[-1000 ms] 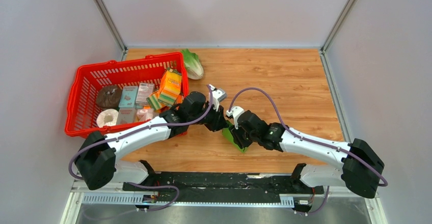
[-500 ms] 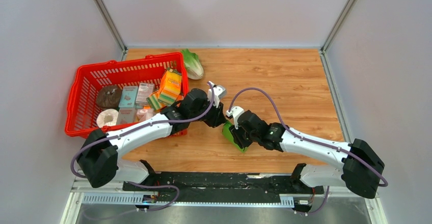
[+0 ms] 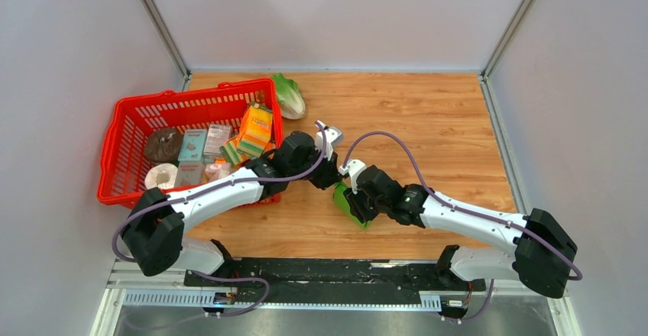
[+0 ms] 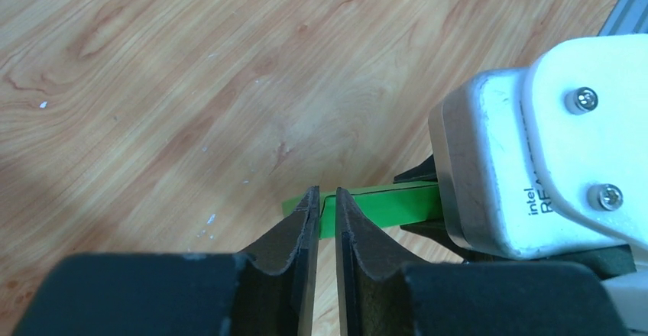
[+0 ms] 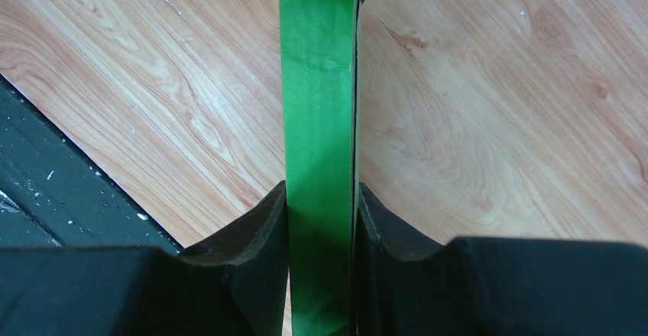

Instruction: Fold the paper box

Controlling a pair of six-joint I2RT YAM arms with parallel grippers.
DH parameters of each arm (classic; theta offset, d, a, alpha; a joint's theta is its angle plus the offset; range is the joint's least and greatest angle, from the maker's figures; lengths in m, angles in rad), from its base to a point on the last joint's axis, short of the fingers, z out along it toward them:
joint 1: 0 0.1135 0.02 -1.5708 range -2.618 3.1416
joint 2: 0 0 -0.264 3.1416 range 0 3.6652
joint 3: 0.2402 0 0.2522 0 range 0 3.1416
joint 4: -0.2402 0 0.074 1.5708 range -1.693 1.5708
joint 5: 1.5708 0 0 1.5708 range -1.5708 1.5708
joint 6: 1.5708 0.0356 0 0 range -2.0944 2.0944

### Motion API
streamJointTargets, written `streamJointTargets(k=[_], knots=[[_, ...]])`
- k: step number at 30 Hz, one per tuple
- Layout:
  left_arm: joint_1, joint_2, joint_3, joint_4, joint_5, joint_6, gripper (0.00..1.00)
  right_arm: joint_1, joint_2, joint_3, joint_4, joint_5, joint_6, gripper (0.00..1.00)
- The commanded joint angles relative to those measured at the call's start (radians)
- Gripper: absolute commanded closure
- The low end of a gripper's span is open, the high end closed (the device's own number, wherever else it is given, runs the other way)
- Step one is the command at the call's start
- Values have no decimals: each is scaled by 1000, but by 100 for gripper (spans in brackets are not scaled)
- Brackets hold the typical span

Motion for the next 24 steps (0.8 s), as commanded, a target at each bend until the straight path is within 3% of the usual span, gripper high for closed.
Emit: streamJointTargets(k=[1,7,14,24], knots=[[12,32,15,23,3,30,80,-3,-14,27,41,-11,-7,67],[12,50,15,26,33,53,82,-3,-20,25,39,-7,-7,67],[12,-2,-40,35,46,67,76,-3,-28,13,50,-8,-5,66],[10,-5,-43,16,42,88,81,-2,-36,15,47,-13,-2,66]])
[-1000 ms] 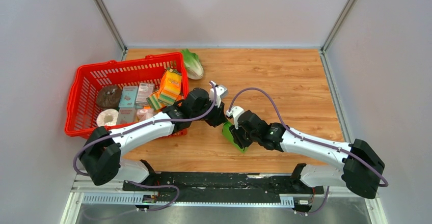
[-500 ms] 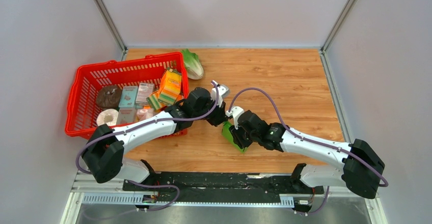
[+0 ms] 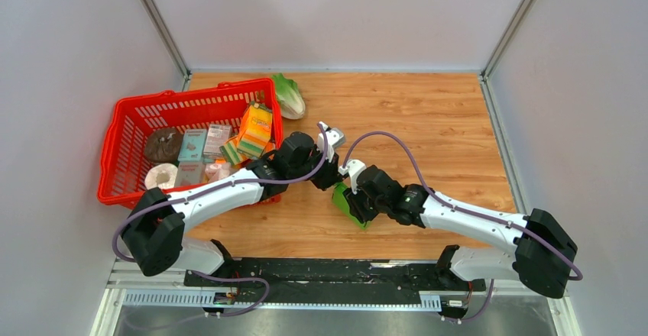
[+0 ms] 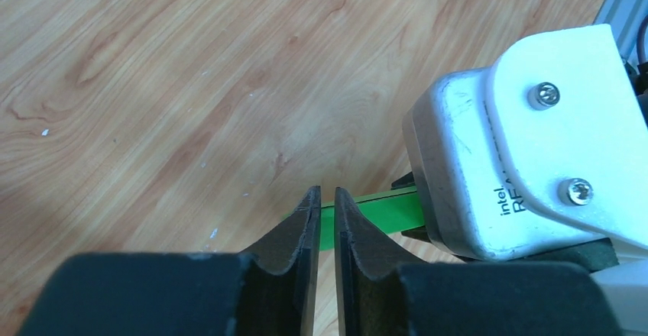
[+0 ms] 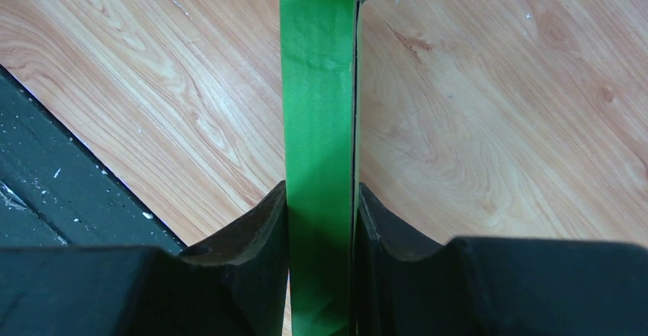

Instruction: Fold the paper box

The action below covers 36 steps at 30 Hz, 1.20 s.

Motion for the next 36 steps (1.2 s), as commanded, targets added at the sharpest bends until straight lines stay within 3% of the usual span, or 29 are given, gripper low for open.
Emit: streamJointTargets(k=[1,7,21,27,36], knots=[[14,-22,-39,-42,11,43,78,-2,-40,13,41,2,-2,66],[14,-60,-75,-7,-8,60,75,-3,-83,-16,50,3,4,66],[-7,-24,-24,-13,-39,72,88,-2,-75,4,36,-15,-7,67],[-75,-4,-13,-8,-147,91,100,-2,-55,24,21,26,-10,67],[-119,-30,-176,245,-353,-29,100,0,28,27,59,180,93,66]])
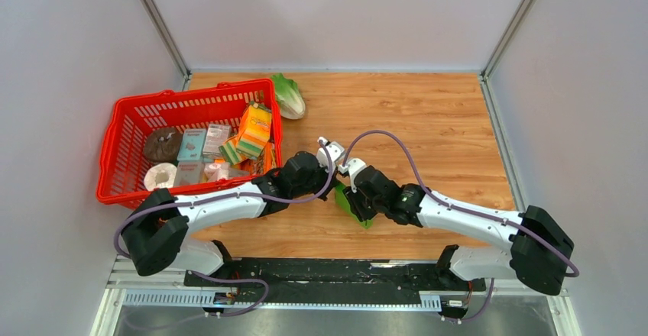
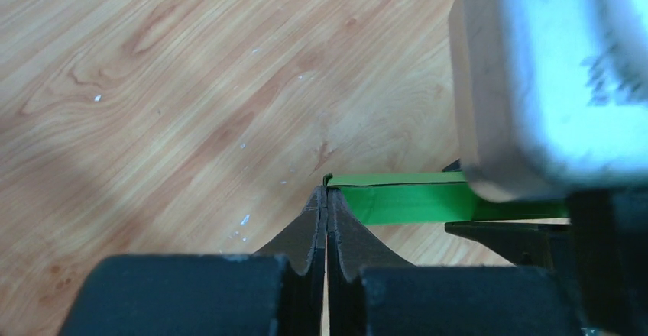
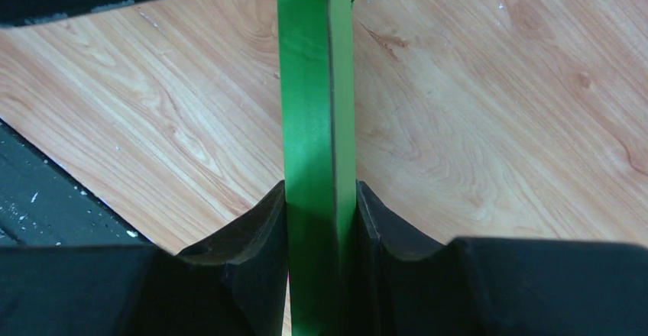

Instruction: Fold the paper box

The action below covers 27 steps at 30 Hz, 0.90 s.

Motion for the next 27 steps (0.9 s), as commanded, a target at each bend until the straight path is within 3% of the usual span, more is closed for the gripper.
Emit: streamJointTargets(k=[1,7,16,22,27], knots=[[-16,-14,-91,182,-108,-85,100,-3,14,-5,80,131,77,66],[-38,3,-155,308,-145,-130,100,-2,0,-34,131,143,86,65],[-51,21,-190,331,-167,-124,100,0,-21,-67,146,120,88,62],[-87,29,-220,351,-228,-110,100,0,-12,-39,85,117,181,49],[-107,18,-214,331,-263,-109,100,-2,-17,41,-100,131,281,36]])
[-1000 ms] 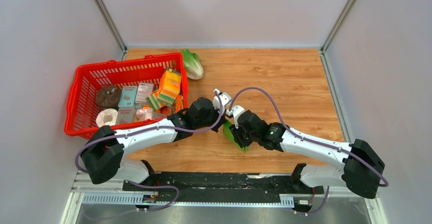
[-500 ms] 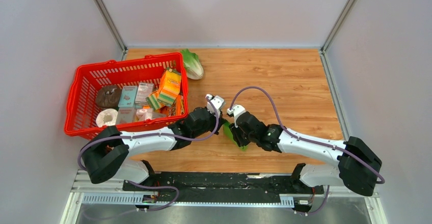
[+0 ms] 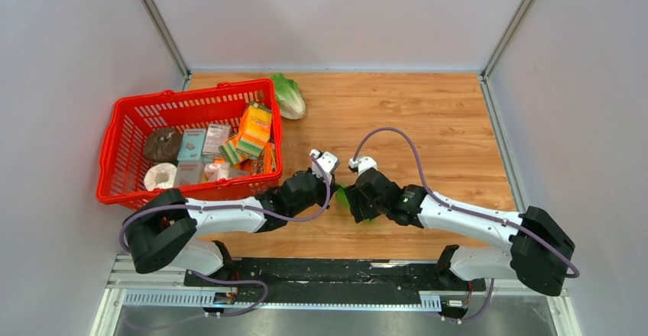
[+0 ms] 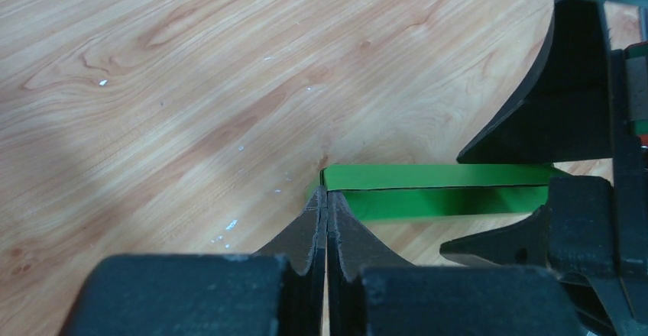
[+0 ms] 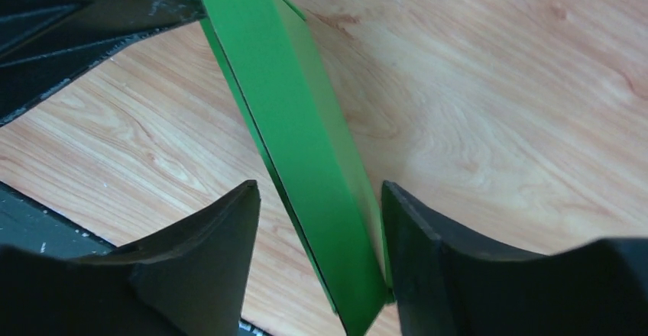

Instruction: Fold the paper box

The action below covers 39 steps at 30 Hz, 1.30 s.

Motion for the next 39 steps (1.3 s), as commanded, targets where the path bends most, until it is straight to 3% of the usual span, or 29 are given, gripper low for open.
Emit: streamJointTargets(k=[1,7,13,16,17,25,31,39], knots=[[-15,4,-4,-34,-58,2,100,-2,-29,121,-200,34,137,33],[-23,-16,42,-147,-95,6,100,-5,-75,247,-518,34,345,21],[-40,-44,76,-226,-125,5,100,-3,-158,266,-663,39,436,37],[-49,-55,91,-255,-132,5,100,-5,-190,277,-651,92,433,55],[-49,-55,97,-276,-135,6,100,-3,-189,277,-640,92,429,57],[-61,-36,137,-324,-162,2,100,-5,-141,248,-471,11,341,63],[-66,-26,151,-331,-165,8,100,-5,-109,238,-415,40,323,67],[-70,-24,160,-336,-170,12,100,-3,-44,272,-489,99,353,74]])
